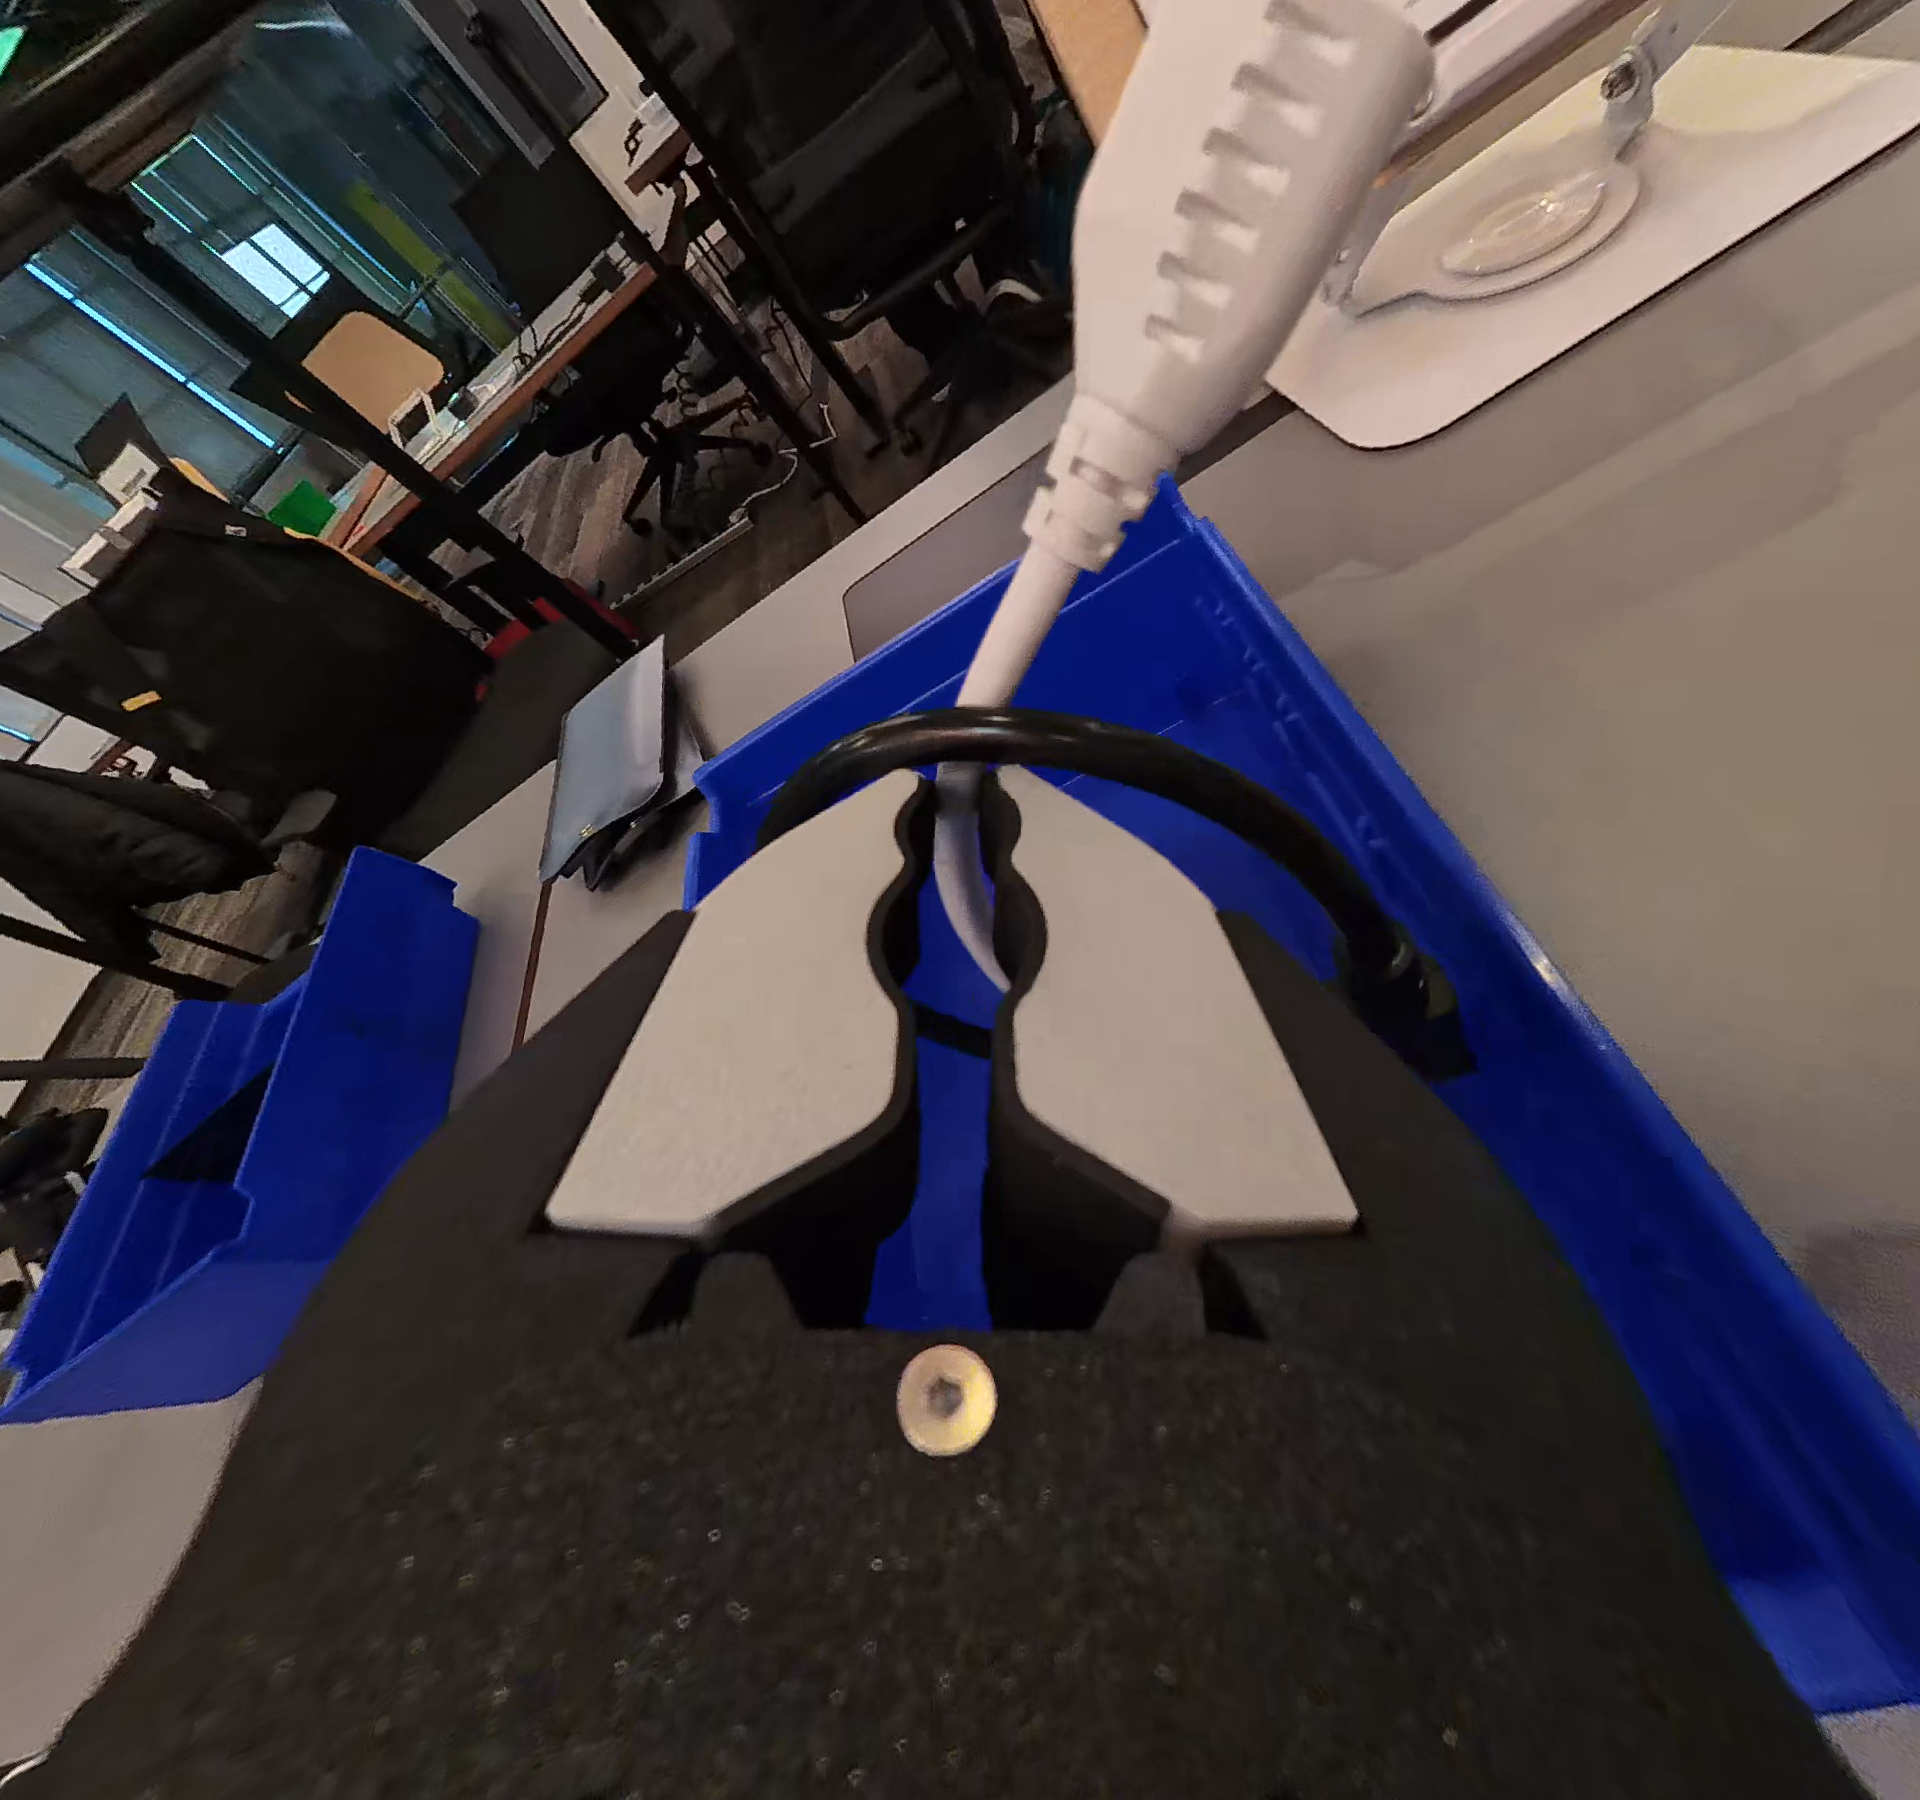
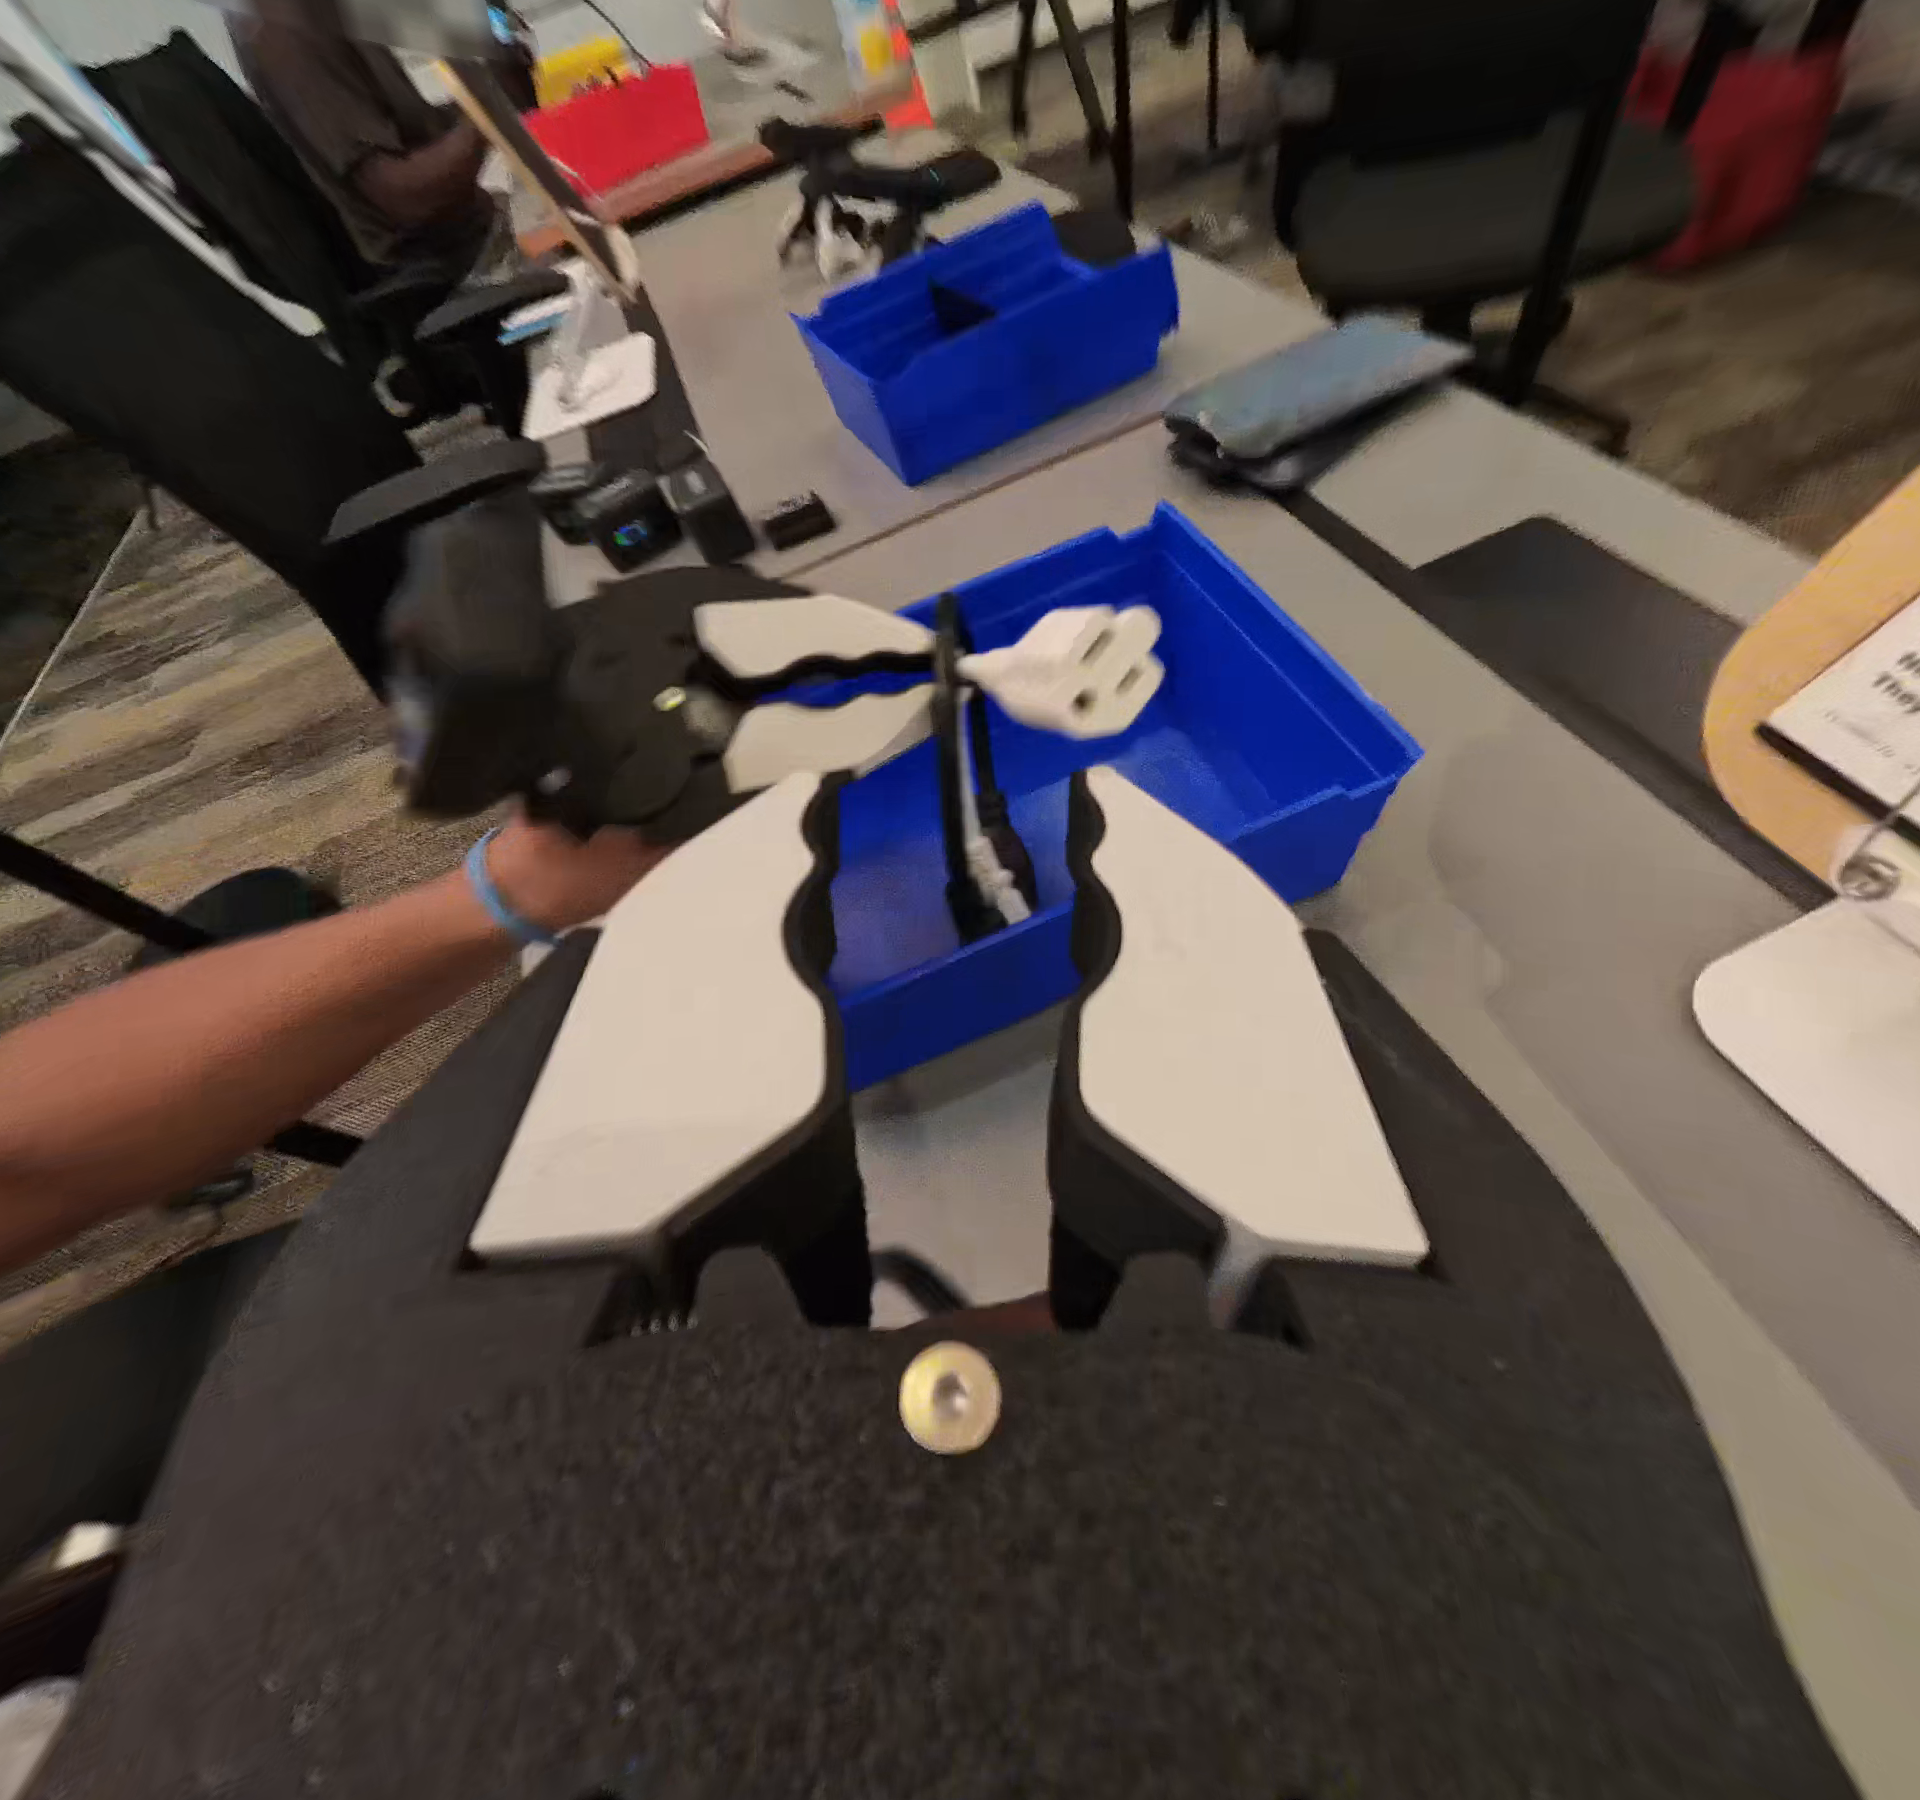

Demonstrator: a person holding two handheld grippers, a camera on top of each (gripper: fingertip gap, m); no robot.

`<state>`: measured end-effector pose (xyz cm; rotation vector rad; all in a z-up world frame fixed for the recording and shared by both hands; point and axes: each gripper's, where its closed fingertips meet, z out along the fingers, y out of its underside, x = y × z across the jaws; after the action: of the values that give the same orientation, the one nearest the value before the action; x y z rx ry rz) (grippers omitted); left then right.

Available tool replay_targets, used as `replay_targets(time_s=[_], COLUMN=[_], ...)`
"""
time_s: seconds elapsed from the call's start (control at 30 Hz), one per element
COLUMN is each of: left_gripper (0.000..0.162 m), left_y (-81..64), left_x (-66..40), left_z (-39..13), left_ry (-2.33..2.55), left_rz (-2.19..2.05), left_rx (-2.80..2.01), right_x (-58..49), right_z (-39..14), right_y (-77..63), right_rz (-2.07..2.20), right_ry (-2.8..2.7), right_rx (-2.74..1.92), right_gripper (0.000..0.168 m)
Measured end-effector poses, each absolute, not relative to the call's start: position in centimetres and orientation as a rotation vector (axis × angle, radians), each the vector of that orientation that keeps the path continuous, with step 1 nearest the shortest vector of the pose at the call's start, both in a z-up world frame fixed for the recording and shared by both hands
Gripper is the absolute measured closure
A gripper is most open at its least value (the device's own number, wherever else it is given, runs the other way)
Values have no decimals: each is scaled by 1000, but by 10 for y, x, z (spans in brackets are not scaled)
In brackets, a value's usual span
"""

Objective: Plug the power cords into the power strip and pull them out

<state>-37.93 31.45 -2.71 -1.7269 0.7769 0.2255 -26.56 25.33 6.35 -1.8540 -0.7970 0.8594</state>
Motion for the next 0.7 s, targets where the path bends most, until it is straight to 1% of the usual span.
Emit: replay_targets(time_s=[0.17,0.23,0.3,0.37,0.4,0.53,0.57,0.63,0.7], left_gripper=[154,154,154,154,154,154,154,154,154], left_y=[310,310,310,308,307,303,302,301,300], left_x=[-378,-379,-381,-383,-384,-376,-372,-368,-366], left_z=[-29,-32,-34,-34,-34,-32,-32,-34,-36], left_ry=[751,736,723,702,692,698,709,729,734], left_rz=[197,200,193,174,166,116,118,145,152], left_rx=[-1708,-1708,-1703,-1700,-1695,-1652,-1641,-1634,-1627], right_x=[-302,-307,-306,-296,-292,-315,-319,-319,-317], right_z=[30,22,16,7,2,1,2,-2,-4], right_y=[290,297,305,317,322,310,312,318,316], right_rz=[945,1018,1026,968,962,1410,1462,1477,1518], right_ry=[-793,-742,-733,-711,-699,-639,-629,-620,-630], right_rx=[-2133,-2212,-2248,-2293,-2307,-2343,-2327,-2308,-2308], right_gripper=[119,111,116,110,110,102,109,134,135])
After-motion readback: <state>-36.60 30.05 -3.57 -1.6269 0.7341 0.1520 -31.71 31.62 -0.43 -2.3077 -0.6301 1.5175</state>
